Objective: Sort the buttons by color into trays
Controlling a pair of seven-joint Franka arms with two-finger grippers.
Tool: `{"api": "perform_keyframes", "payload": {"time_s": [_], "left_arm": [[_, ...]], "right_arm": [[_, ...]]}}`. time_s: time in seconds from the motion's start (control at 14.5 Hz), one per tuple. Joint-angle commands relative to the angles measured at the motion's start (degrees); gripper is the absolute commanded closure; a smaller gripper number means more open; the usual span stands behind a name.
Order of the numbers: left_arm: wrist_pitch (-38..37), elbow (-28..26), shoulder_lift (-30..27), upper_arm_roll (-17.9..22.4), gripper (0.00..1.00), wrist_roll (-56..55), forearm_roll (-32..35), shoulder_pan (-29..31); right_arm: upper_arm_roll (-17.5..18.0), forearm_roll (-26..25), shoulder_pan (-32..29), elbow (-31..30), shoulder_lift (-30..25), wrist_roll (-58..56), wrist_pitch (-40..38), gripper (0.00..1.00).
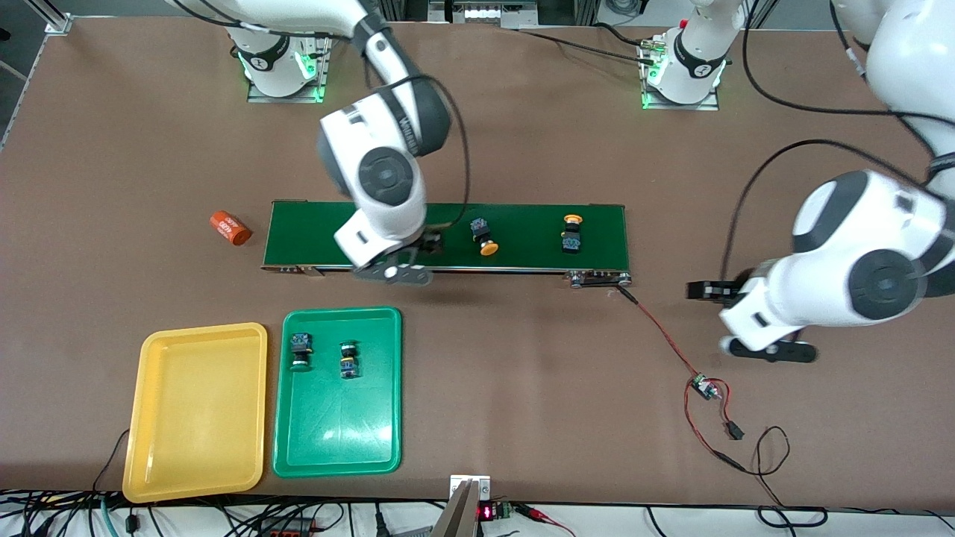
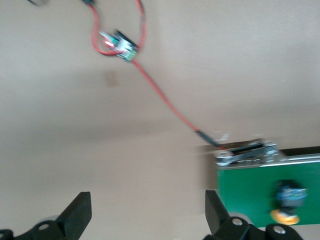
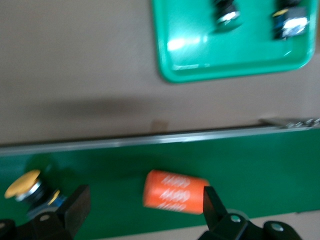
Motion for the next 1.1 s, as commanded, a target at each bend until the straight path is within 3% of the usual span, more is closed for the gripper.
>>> {"api": "perform_keyframes", "payload": {"time_s": [0.0, 0.21, 0.41, 0.62, 0.89, 1.03], "left_arm": [[0.5, -1.2, -10.2, 13.4, 0.00, 11.9, -7.2, -5.7], [2.2, -2.7, -16.8, 28.0, 0.00, 19.3, -17.6, -12.3], [8.1, -11.1, -26.1, 39.6, 0.00, 20.2, -27.4, -16.5], [9.6, -17.9, -33.6, 50.4, 0.00, 19.7, -29.9, -24.6], [12.5, -24.8, -42.8, 53.4, 0.00, 19.6, -29.7, -26.1], [13.2, -27.3, -44.4, 53.6, 0.00, 19.4, -29.9, -26.1]], "right_arm": [[-0.5, 2.3, 3.2, -0.5, 0.8, 1.8, 0.8, 0.00], [-0.5, 3.1, 6.5, -0.3, 3.4, 1.7, 1.1, 0.00], [-0.5, 3.2, 7.0, -0.2, 5.9, 0.5, 3.6, 0.00], [-0.4, 3.3, 7.0, -0.2, 7.5, -2.7, 6.8, 0.00], [-0.4, 5.9, 7.0, -0.2, 8.7, -2.2, 8.3, 0.00], [-0.4, 6.2, 7.2, -0.3, 9.5, -2.8, 8.8, 0.14]]}}
